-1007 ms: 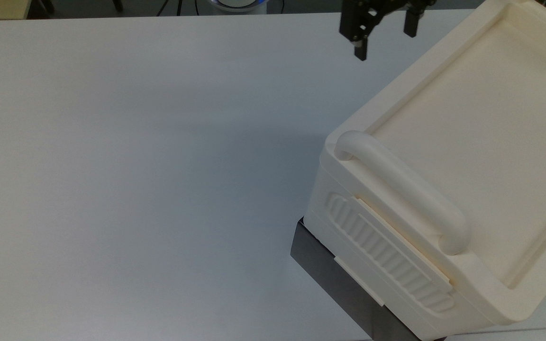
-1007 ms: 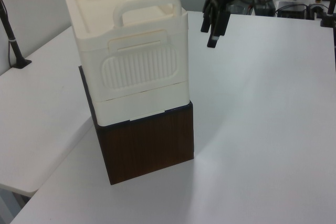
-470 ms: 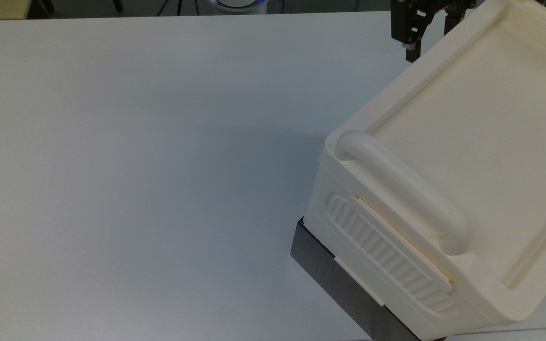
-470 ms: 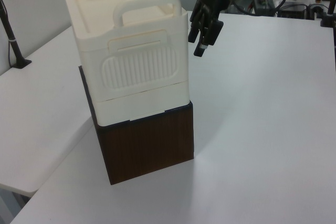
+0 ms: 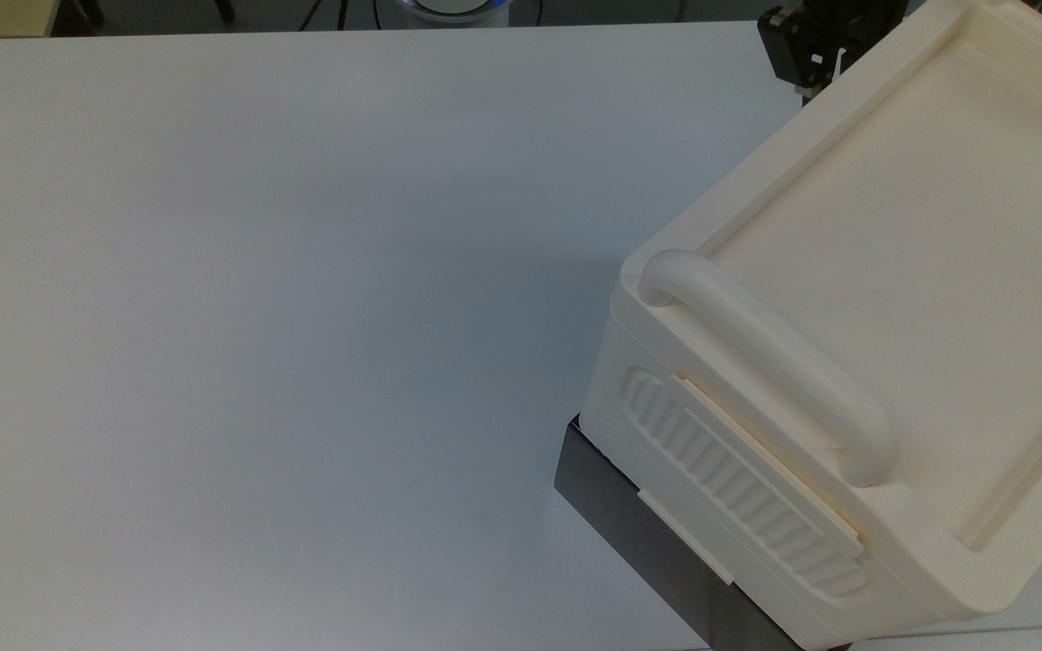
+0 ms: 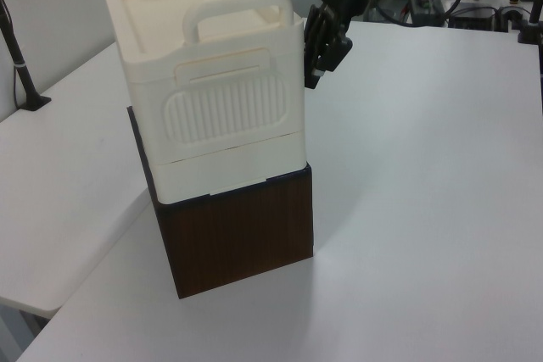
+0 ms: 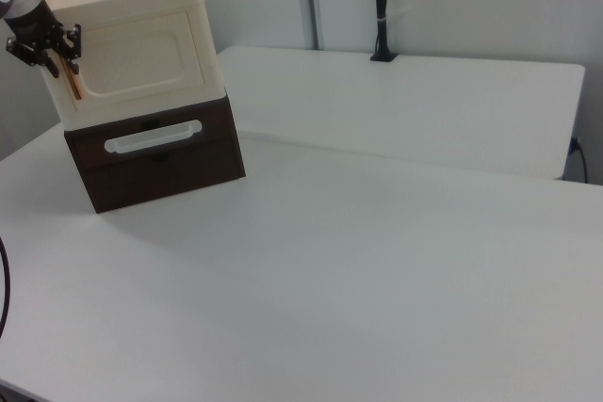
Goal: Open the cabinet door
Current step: 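Hook the gripper on the door edge and pull it outward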
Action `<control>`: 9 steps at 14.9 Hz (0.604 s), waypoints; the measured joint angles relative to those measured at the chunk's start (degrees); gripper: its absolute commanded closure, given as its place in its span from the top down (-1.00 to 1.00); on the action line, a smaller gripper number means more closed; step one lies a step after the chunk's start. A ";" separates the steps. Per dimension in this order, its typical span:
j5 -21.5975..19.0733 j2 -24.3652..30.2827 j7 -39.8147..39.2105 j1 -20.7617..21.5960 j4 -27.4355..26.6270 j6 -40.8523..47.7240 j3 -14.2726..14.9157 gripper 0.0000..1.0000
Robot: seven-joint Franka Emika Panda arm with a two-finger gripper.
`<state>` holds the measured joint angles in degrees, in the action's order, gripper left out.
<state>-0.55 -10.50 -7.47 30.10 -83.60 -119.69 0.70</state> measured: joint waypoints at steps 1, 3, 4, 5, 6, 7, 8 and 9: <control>0.00 -0.21 -0.16 0.00 0.05 -0.04 0.00 -0.57; 0.00 -0.41 -0.26 0.00 0.15 -0.05 0.00 -0.57; 0.00 -0.46 -0.28 0.00 0.19 -0.05 0.00 -0.57; 0.00 -0.48 -0.30 0.00 0.23 -0.06 0.00 -0.53; 0.00 -0.48 -0.31 0.00 0.25 -0.08 0.00 -0.35; 0.00 -0.49 -0.32 0.00 0.30 -0.66 0.00 -0.35; 0.00 -0.49 -0.36 0.00 0.31 -1.05 0.00 -0.37; 0.00 -0.48 -0.63 -0.02 0.31 -1.06 0.02 -0.43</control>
<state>-0.54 -10.99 -8.11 30.08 -83.29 -120.76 0.72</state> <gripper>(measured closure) 0.722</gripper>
